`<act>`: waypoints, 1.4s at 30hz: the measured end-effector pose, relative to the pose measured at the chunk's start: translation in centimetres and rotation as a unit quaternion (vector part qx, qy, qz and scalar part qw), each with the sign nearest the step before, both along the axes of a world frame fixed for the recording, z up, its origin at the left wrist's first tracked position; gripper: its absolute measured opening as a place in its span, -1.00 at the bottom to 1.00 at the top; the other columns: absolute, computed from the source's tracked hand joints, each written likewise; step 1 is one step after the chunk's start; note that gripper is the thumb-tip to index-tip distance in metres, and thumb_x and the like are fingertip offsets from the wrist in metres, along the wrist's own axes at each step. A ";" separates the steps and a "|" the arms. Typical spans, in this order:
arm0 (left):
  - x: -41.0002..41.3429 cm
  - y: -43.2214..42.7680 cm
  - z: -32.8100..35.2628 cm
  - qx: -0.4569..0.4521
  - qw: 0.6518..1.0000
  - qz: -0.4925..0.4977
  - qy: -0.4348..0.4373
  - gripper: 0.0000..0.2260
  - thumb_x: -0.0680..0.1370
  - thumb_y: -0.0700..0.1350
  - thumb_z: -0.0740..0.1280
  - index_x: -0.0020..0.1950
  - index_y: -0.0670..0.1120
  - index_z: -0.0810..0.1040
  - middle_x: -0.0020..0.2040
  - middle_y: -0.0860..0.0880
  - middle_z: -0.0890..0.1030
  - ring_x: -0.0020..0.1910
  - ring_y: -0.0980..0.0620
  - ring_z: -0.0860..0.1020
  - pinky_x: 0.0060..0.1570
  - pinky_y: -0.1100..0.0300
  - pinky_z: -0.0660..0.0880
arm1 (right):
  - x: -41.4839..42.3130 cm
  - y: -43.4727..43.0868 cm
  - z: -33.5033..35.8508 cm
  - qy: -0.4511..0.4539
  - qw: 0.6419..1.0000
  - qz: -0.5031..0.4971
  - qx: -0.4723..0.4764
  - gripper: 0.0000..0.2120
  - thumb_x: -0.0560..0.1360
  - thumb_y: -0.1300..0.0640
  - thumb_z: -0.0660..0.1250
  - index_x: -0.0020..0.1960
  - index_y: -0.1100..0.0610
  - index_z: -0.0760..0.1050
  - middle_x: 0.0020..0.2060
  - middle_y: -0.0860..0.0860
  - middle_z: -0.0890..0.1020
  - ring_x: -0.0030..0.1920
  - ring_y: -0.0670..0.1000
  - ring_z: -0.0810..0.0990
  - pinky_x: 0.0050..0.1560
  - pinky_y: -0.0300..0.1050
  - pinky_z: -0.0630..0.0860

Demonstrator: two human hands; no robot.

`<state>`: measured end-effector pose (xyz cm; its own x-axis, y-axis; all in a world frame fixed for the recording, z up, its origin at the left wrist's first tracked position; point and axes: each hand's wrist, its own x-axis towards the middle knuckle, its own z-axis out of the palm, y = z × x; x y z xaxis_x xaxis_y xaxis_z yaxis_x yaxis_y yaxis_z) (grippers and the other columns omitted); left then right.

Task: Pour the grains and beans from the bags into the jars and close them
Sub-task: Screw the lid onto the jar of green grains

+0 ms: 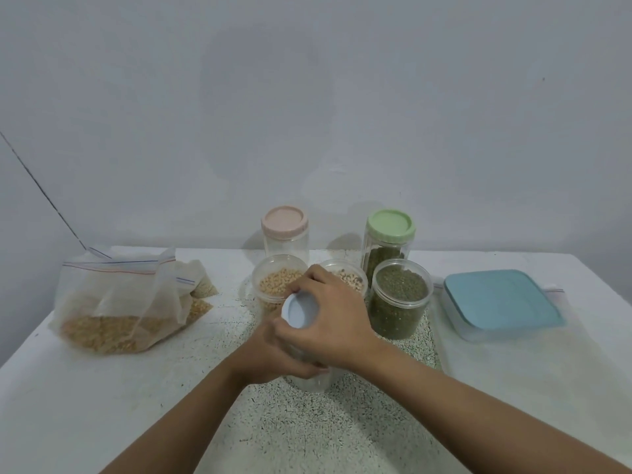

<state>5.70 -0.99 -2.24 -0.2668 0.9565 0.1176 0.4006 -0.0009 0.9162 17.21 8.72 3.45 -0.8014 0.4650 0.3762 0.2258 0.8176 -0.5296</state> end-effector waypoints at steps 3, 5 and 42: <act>-0.8 0.5 -0.3 -0.002 1.000 -0.023 0.008 -0.25 0.30 -0.35 0.64 0.36 -0.01 0.37 0.18 -0.07 0.59 0.26 0.03 0.57 0.19 0.24 0.53 | 0.1 1.2 0.5 -0.008 0.995 0.098 -0.022 -0.56 0.27 -0.28 0.32 0.00 -0.04 0.64 -0.07 -0.19 0.54 -0.07 -0.15 0.53 -0.01 -0.09 0.53; -1.2 0.7 -0.6 -0.009 0.999 -0.032 0.013 -0.22 0.28 -0.34 0.65 0.38 -0.02 0.35 0.21 -0.06 0.55 0.28 0.04 0.55 0.22 0.25 0.50 | 0.0 2.2 0.6 -0.018 0.985 0.170 -0.029 -0.55 0.27 -0.26 0.34 0.01 0.00 0.66 -0.06 -0.19 0.57 -0.05 -0.15 0.55 0.00 -0.10 0.52; -1.3 0.8 -1.5 -0.044 0.992 -0.084 -0.078 -0.45 0.39 -0.43 0.56 0.34 -0.25 0.50 0.10 -0.10 0.71 0.14 -0.06 0.68 0.09 0.16 0.61 | 0.5 0.0 6.4 -0.361 0.919 0.058 0.150 -0.41 0.58 -0.42 0.02 0.43 -0.09 0.35 0.31 0.12 0.43 0.34 0.18 0.39 0.28 0.19 0.42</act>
<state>4.38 -0.21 -3.71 -0.1103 0.9939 0.0011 0.2552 0.0273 0.9665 17.66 8.70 9.84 -0.9305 0.3219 -0.1748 0.3307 0.9434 -0.0232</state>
